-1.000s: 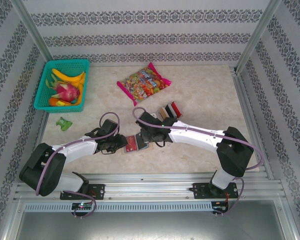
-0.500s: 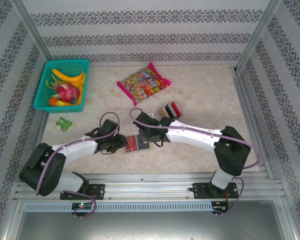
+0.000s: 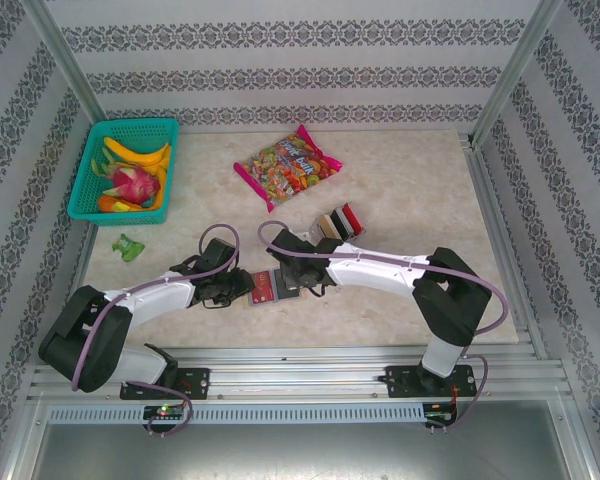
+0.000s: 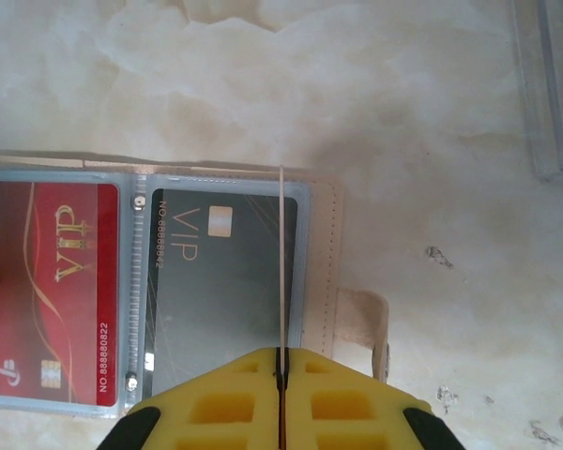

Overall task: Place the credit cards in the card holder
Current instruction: Flip over the card slot in the card holder.

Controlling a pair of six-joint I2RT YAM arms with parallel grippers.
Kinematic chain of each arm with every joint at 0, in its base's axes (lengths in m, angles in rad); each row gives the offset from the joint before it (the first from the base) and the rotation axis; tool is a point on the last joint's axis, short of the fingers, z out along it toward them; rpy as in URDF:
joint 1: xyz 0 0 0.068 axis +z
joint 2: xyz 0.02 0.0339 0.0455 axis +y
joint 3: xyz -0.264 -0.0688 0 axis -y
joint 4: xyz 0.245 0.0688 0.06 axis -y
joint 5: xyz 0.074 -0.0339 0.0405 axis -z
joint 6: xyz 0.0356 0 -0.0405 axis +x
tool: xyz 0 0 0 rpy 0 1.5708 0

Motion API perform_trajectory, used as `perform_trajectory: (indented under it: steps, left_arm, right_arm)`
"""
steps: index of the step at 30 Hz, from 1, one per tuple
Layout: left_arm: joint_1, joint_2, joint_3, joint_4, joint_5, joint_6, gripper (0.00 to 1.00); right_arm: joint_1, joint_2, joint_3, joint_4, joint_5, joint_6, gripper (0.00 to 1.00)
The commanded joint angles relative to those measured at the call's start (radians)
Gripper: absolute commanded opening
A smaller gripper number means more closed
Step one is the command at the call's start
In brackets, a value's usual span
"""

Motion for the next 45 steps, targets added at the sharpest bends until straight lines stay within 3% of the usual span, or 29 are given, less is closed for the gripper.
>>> perform_trajectory:
  steps: [1,15,29,45]
  left_arm:
    - [-0.009,0.042,-0.003,0.089,0.064,0.013,0.36]
    - [-0.009,0.042,-0.009,0.092,0.062,0.009,0.35]
    - [-0.009,0.043,-0.01,0.088,0.062,0.013,0.35]
    - [-0.009,0.045,-0.006,0.088,0.065,0.015,0.35]
  right_arm:
    - [-0.002,0.033,-0.015,0.014,0.005,0.025,0.09]
    - [-0.005,-0.056,-0.062,0.026,0.069,0.046,0.09]
    - [-0.005,-0.002,-0.072,0.085,-0.005,0.061,0.08]
    - [-0.029,-0.166,-0.156,0.231,-0.094,0.099,0.09]
